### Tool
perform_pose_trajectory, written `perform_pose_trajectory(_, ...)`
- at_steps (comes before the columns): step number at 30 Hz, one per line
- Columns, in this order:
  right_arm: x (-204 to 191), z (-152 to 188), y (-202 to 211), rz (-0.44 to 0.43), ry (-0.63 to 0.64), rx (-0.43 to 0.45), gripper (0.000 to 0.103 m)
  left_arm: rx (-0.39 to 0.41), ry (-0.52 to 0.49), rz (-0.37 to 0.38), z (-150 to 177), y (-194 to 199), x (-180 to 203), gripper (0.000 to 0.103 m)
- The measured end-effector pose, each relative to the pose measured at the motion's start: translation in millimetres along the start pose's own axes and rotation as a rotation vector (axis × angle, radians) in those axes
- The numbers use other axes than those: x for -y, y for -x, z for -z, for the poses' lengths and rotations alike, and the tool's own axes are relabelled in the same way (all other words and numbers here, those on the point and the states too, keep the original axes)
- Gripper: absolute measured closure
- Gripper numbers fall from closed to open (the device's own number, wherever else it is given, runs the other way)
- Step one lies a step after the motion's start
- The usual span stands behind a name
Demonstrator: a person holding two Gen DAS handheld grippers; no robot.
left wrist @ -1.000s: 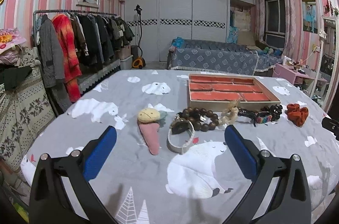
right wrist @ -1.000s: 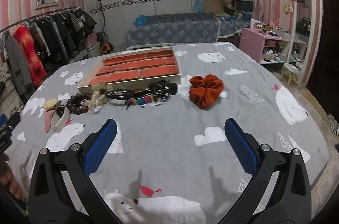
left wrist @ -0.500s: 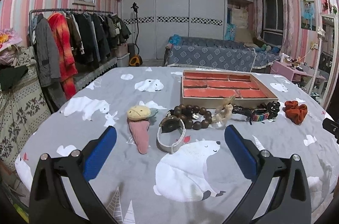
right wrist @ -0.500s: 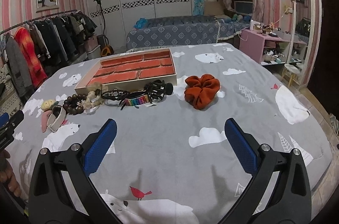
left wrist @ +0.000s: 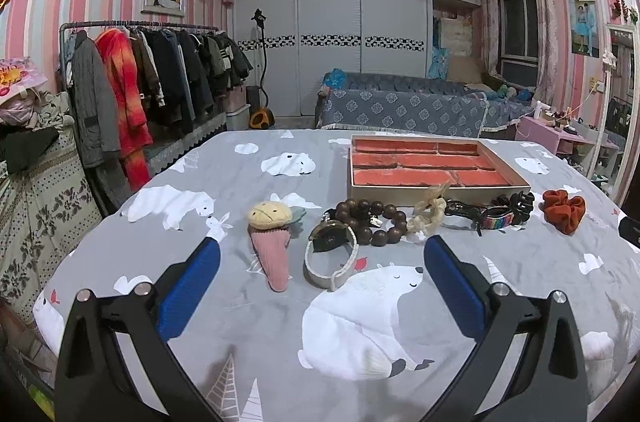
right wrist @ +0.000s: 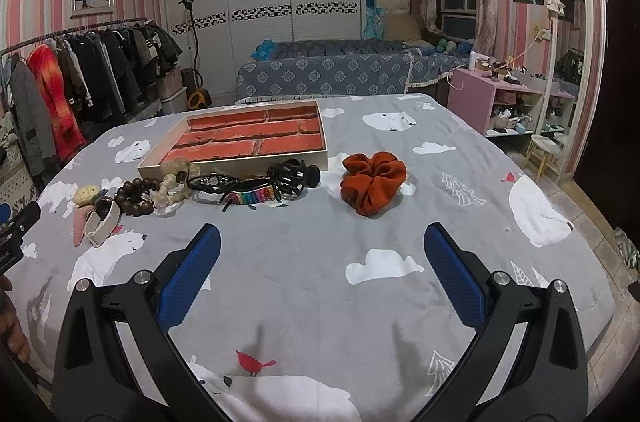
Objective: Organize jewelry
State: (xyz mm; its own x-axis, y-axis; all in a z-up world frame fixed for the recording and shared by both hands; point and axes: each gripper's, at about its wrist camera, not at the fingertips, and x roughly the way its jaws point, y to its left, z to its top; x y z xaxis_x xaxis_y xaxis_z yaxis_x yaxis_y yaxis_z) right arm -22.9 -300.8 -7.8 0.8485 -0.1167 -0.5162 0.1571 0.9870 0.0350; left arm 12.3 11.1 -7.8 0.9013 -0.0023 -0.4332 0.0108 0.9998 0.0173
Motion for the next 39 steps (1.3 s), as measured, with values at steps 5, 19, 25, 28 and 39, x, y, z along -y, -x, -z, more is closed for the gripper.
perform_pose_trajectory(5,-5.0,0.5,-1.0,0.001,0.010,-0.001,0.004,-0.009,0.002,0.006,2.9,-4.7,-0.4,0.004)
perform_pose_trajectory(19,-7.5,0.8,-7.4,0.012,0.011,-0.008,0.004,-0.021,0.009,0.021,6.0,-16.0,-1.4,0.004)
perform_pose_trajectory(25,-7.9,0.6,-9.4,0.009,0.010,-0.009,0.004,-0.029,0.010,0.006,6.0,-20.0,-5.3,0.004)
perform_pose_trajectory(28,-8.2,0.6,-10.4,0.011,0.011,-0.012,0.004,-0.031,0.014,-0.007,5.9,-22.0,-8.2,0.004)
perform_pose_trajectory(39,-9.2,-0.6,-14.1,0.014,0.013,-0.012,0.004,-0.049,0.002,0.010,6.5,-30.6,-10.4,0.004)
